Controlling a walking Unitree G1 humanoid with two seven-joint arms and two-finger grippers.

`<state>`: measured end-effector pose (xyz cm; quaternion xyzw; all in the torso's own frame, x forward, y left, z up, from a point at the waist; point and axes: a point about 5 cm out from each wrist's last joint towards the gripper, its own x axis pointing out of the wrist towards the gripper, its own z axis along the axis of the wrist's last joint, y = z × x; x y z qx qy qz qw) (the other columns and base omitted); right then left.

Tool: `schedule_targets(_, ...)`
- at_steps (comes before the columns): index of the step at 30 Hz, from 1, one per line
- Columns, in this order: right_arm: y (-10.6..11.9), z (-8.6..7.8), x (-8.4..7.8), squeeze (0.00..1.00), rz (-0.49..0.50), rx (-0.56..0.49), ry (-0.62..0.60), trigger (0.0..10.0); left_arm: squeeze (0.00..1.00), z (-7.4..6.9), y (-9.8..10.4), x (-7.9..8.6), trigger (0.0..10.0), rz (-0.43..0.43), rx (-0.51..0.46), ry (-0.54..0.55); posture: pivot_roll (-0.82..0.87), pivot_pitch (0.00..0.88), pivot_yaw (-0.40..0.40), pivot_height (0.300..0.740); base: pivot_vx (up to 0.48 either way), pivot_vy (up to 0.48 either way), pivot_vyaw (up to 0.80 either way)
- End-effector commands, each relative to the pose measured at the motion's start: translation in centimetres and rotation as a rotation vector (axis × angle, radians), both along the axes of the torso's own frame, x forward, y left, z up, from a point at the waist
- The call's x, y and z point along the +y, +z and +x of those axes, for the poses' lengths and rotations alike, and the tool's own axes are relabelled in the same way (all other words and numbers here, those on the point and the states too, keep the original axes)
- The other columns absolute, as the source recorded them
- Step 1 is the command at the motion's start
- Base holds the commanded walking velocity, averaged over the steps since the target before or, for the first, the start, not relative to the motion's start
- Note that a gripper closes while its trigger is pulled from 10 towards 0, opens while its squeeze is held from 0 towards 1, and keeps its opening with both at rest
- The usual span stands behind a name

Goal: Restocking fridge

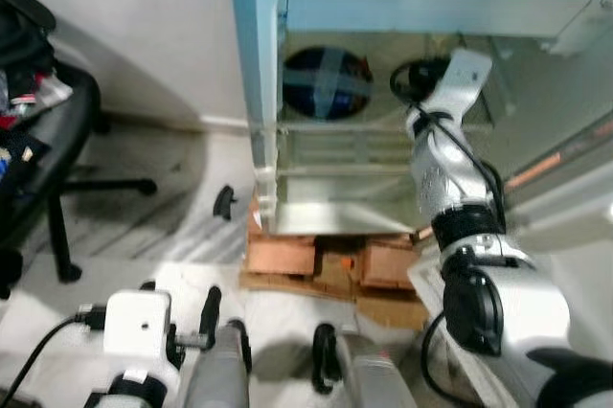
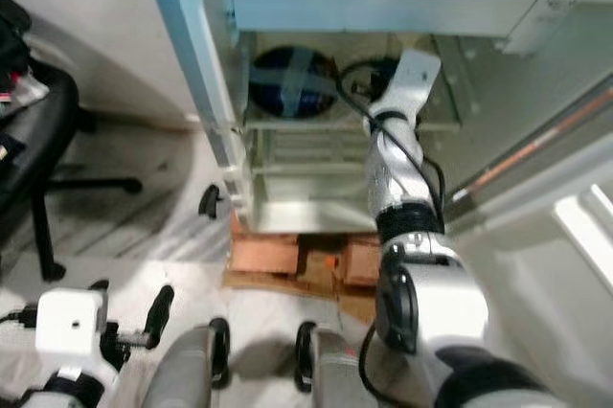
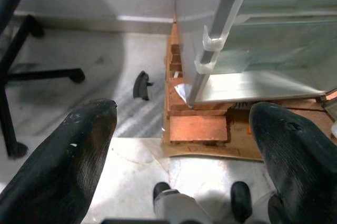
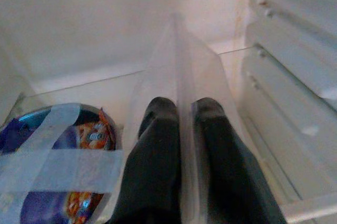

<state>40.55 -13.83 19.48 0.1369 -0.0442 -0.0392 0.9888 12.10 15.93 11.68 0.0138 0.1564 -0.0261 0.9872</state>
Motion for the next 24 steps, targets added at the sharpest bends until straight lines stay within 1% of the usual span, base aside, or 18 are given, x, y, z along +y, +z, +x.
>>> schedule_targets(1, -3.4, -0.6, 0.5, 0.0, 0.038, 0.145, -0.003, 10.0, 0.0, -0.7, -0.1, 0.0, 10.0, -0.012, 0.034, 0.016, 0.31, 0.404, -0.069, 0.74, 0.0, 0.0, 0.0)
schedule_targets(3, -3.3, -0.4, 1.3, 0.0, 0.094, 0.161, -0.021, 10.0, 0.0, -1.0, 0.0, -0.2, 10.0, -0.016, 0.046, 0.024, 0.32, 0.408, -0.073, 0.74, 0.0, 0.0, 0.0)
schedule_targets(5, -3.3, -0.4, 1.5, 0.0, 0.103, 0.169, -0.023, 10.0, 0.0, -1.0, 0.1, -0.2, 10.0, -0.017, 0.048, 0.027, 0.32, 0.41, -0.077, 0.74, 0.0, 0.0, 0.0)
schedule_targets(6, -3.4, -0.3, 1.8, 0.16, 0.117, 0.18, -0.024, 10.0, 0.0, -1.0, 0.2, -0.3, 10.0, -0.018, 0.049, 0.029, 0.33, 0.411, -0.079, 0.74, 0.0, 0.0, 0.0)
schedule_targets(7, -3.4, -0.3, 1.8, 0.16, 0.117, 0.18, -0.024, 10.0, 0.0, -1.0, 0.2, -0.3, 10.0, -0.018, 0.049, 0.029, 0.33, 0.411, -0.079, 0.74, 0.0, 0.0, 0.0)
schedule_targets(8, -3.5, -0.4, 2.1, 1.0, 0.127, 0.188, -0.019, 10.0, 0.0, -0.9, 0.2, -0.3, 10.0, -0.019, 0.048, 0.031, 0.33, 0.41, -0.083, 0.74, 0.0, 0.0, 0.0)
schedule_targets(10, -3.6, -0.4, 2.8, 1.0, 0.128, 0.195, 0.009, 10.0, 0.0, -0.7, 0.3, -0.4, 10.0, -0.019, 0.045, 0.035, 0.33, 0.407, -0.088, 0.74, 0.0, 0.0, 0.0)
schedule_targets(11, -3.6, -0.4, 2.8, 1.0, 0.128, 0.195, 0.009, 10.0, 0.0, -0.7, 0.3, -0.4, 10.0, -0.019, 0.045, 0.035, 0.33, 0.407, -0.088, 0.74, 0.0, 0.0, 0.0)
schedule_targets(12, -3.5, -0.3, 3.4, 1.0, 0.109, 0.193, 0.059, 10.0, 0.0, -0.5, 0.3, -0.4, 10.0, -0.019, 0.043, 0.04, 0.33, 0.404, -0.092, 0.74, 0.0, 0.0, 0.0)
schedule_targets(14, -3.3, -0.3, 4.1, 1.0, -0.039, 0.17, 0.129, 10.0, 0.0, -0.4, 0.2, -0.4, 10.0, -0.02, 0.045, 0.042, 0.32, 0.399, -0.099, 0.74, 0.0, 0.0, 0.0)
schedule_targets(15, -3.2, -0.3, 4.5, 1.0, -0.158, 0.151, 0.173, 10.0, 0.0, -0.3, 0.1, -0.5, 10.0, -0.02, 0.047, 0.044, 0.31, 0.393, -0.106, 0.74, 0.0, 0.0, 0.0)
schedule_targets(17, -3.1, -0.3, 4.6, 1.0, -0.212, 0.134, 0.193, 10.0, 0.0, -0.2, 0.1, -0.5, 10.0, -0.021, 0.046, 0.045, 0.31, 0.39, -0.108, 0.74, 0.0, 0.0, 0.0)
schedule_targets(20, -2.8, -0.3, 4.6, 1.0, -0.322, 0.103, 0.228, 10.0, 0.0, 0.0, 0.0, -0.6, 10.0, -0.02, 0.048, 0.05, 0.31, 0.384, -0.114, 0.74, 0.0, 0.0, 0.0)
schedule_targets(22, -2.9, -0.3, 4.1, 1.0, -0.396, 0.098, 0.23, 10.0, 0.0, 0.1, -0.2, -0.6, 10.0, -0.018, 0.05, 0.054, 0.3, 0.376, -0.119, 0.74, 0.0, 0.0, 0.0)
schedule_targets(23, -2.9, -0.3, 4.1, 1.0, -0.396, 0.098, 0.23, 10.0, 0.0, 0.1, -0.2, -0.6, 10.0, -0.018, 0.05, 0.054, 0.3, 0.376, -0.119, 0.74, 0.0, 0.0, 0.0)
schedule_targets(24, -3.0, -0.3, 3.5, 1.0, -0.436, 0.106, 0.22, 10.0, 0.0, 0.2, -0.2, -0.6, 10.0, -0.016, 0.051, 0.058, 0.3, 0.374, -0.12, 0.74, 0.0, 0.0, 0.0)
